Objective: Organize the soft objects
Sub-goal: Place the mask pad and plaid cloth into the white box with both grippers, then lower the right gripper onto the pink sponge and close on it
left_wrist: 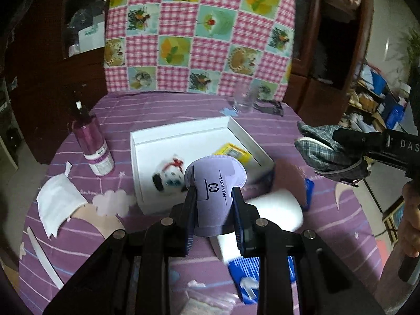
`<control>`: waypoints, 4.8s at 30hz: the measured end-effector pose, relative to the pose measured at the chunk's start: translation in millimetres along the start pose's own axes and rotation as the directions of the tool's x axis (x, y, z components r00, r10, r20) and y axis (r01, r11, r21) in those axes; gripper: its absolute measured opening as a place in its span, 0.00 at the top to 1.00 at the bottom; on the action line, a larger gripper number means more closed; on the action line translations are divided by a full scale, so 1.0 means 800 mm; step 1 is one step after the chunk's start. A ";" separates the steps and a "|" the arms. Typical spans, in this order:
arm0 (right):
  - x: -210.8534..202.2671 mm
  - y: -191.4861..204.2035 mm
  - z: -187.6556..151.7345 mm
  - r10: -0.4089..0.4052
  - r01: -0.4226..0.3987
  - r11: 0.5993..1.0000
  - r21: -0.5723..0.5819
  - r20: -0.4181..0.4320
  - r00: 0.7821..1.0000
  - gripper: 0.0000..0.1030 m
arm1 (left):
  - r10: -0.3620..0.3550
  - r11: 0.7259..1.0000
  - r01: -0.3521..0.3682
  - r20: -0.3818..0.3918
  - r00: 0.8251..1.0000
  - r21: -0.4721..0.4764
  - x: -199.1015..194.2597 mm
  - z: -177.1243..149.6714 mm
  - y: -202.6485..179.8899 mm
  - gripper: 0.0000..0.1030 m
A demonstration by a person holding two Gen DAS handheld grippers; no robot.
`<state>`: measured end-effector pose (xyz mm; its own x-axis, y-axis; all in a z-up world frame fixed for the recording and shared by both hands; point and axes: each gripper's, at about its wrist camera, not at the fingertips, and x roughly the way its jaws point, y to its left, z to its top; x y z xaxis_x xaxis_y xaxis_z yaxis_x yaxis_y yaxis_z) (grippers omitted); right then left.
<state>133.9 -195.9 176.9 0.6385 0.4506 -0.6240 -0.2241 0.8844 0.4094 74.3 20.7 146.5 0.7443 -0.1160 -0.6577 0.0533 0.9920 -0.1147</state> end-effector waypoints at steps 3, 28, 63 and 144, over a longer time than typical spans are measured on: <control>0.014 0.007 0.022 0.035 -0.035 0.999 0.005 0.007 0.999 0.66 | 0.015 0.999 -0.015 0.020 1.000 -0.033 0.007 0.021 0.011 0.77; 0.174 0.036 0.066 0.146 -0.146 0.989 -0.013 0.028 0.989 0.66 | 0.150 0.978 -0.158 -0.071 0.986 -0.136 0.145 0.055 0.080 0.77; 0.274 0.065 0.020 -0.188 0.141 0.961 -0.237 -0.189 0.964 0.62 | 0.086 0.957 -0.157 -0.278 0.957 -0.245 0.218 0.016 0.128 0.68; 0.190 -0.125 -0.012 -0.272 0.406 0.898 0.171 -0.509 0.817 0.56 | -0.009 0.997 0.022 -0.169 0.986 0.076 0.168 0.015 -0.060 0.39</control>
<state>246.6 -214.5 34.5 0.2076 0.1895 -0.9597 0.1841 0.9560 0.2285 180.0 -42.2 72.5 0.6205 -0.1317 -0.7731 0.1205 0.9901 -0.0720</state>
